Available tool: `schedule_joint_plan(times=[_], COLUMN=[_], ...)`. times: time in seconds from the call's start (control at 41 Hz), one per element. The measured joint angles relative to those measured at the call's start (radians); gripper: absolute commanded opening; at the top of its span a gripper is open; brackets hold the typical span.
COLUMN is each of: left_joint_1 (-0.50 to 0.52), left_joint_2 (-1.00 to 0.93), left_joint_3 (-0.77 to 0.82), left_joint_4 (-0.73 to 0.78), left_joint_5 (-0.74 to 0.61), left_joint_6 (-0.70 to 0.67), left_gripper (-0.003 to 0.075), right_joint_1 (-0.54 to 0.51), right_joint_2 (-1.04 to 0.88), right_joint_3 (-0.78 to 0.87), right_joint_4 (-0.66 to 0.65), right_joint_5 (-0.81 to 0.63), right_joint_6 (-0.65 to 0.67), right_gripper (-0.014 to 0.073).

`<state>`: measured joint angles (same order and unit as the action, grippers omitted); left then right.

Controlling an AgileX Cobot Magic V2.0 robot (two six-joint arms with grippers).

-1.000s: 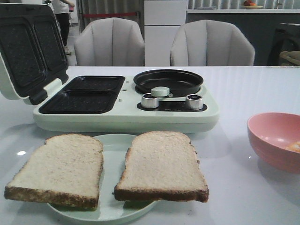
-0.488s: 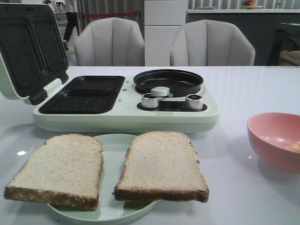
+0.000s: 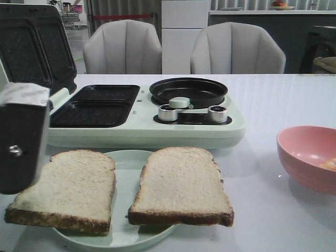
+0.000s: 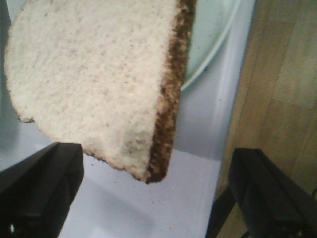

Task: Make breakfast with bread and shrimp
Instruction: 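Grasp the bread slice nearest the left gripper and lift it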

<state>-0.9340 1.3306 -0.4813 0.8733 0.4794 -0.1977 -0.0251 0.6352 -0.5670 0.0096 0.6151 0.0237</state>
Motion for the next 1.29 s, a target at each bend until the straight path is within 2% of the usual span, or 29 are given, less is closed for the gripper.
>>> schedule_joint_plan(times=[0.146, 0.244, 0.317, 0.463, 0.61, 0.805, 1.098, 1.293], left_joint_1=[0.0, 0.0, 0.0, 0.0, 0.0, -0.011, -0.12, -0.132], left_joint_2=[0.076, 0.114, 0.135, 0.149, 0.15, 0.15, 0.008, -0.156], left_joint_3=[-0.031, -0.037, -0.041, -0.042, -0.042, -0.042, -0.045, -0.071], left_joint_4=[0.192, 0.269, 0.295, 0.31, 0.313, 0.309, 0.297, 0.419], left_joint_5=[0.0, -0.002, -0.004, 0.005, 0.012, 0.035, 0.156, 0.242], left_joint_6=[-0.191, -0.234, -0.246, -0.251, -0.251, -0.251, -0.253, -0.253], left_gripper=[0.0634, 0.0617, 0.0561, 0.0384, 0.024, 0.0102, 0.0099, 0.0099], right_joint_1=[0.0, 0.0, 0.0, 0.0, 0.0, 0.0, 0.0, 0.0], right_joint_2=[0.0, 0.0, 0.0, 0.0, 0.0, 0.0, 0.0, 0.0], right_joint_3=[0.0, 0.0, 0.0, 0.0, 0.0, 0.0, 0.0, 0.0], right_joint_4=[-0.002, -0.002, -0.002, -0.002, -0.002, -0.002, -0.002, -0.002], right_joint_5=[0.0, 0.0, 0.0, 0.0, 0.0, 0.0, 0.0, 0.0], right_joint_6=[0.0, 0.0, 0.0, 0.0, 0.0, 0.0, 0.0, 0.0], right_gripper=[0.0577, 0.0577, 0.0577, 0.0577, 0.0577, 0.0577, 0.0577, 0.0577])
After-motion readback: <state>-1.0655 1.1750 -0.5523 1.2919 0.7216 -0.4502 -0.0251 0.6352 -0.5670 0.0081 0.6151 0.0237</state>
